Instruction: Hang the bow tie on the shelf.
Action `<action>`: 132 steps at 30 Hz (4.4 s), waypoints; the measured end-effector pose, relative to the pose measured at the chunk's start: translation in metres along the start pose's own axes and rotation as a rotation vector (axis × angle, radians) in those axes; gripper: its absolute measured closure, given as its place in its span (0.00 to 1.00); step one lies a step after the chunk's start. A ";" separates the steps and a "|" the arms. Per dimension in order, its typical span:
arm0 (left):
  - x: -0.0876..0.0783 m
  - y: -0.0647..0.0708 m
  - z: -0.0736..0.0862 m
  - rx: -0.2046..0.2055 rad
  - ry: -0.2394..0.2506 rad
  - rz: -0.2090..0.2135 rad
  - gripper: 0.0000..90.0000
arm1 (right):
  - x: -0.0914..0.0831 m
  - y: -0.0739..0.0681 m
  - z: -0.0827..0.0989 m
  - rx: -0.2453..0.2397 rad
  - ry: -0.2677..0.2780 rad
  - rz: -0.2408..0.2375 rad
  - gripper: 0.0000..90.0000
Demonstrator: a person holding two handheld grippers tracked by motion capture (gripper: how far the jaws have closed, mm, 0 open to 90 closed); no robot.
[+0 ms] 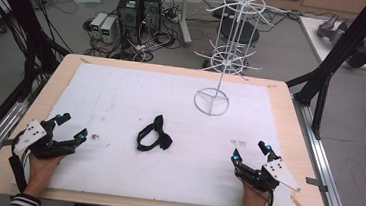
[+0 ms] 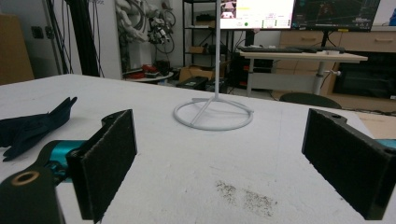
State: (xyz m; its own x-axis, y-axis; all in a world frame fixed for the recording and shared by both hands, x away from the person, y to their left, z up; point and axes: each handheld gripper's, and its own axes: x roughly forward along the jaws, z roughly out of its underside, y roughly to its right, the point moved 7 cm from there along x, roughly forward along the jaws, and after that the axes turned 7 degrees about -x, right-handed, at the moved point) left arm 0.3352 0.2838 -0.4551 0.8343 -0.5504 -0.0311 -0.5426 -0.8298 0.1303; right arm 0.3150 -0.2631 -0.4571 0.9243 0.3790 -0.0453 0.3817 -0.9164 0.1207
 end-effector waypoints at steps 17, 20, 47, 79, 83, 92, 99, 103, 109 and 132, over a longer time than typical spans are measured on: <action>0.017 0.023 -0.026 0.022 -0.050 0.065 0.16 | 0.000 0.000 0.000 0.000 -0.003 -0.001 0.10; 0.022 0.028 -0.032 0.033 -0.070 0.077 0.16 | 0.000 0.000 0.000 -0.001 -0.002 0.000 0.10; 0.106 0.081 -0.041 0.094 -0.399 0.171 0.16 | 0.000 0.000 0.000 0.010 0.000 0.001 0.10; 0.167 0.100 -0.010 0.131 -0.752 0.190 0.26 | -0.001 0.001 0.000 0.008 0.012 0.004 0.10; 0.172 0.102 -0.004 0.135 -0.795 0.184 0.28 | -0.001 0.001 0.000 0.010 0.012 0.004 0.10; 0.178 0.105 0.005 0.140 -0.883 0.187 0.36 | -0.001 0.001 0.000 0.013 0.010 0.004 0.10; 0.185 0.105 0.013 0.125 -0.936 0.188 0.43 | -0.001 0.001 0.000 0.013 0.011 0.004 0.10; 0.188 0.104 0.017 0.129 -0.960 0.188 0.47 | -0.002 0.001 0.000 0.016 0.010 0.005 0.10; 0.190 0.103 0.023 0.126 -0.990 0.196 0.53 | -0.001 0.001 0.000 0.011 0.014 0.005 0.10; 0.192 0.109 0.029 0.117 -1.055 0.234 0.83 | -0.001 0.002 0.000 0.015 0.014 0.006 0.10</action>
State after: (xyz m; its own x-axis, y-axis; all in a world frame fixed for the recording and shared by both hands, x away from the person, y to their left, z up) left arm 0.4337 0.0846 -0.4756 0.2353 -0.4516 -0.8606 -0.7298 -0.6669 0.1504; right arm 0.3143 -0.2650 -0.4566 0.9265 0.3750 -0.0311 0.3761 -0.9204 0.1065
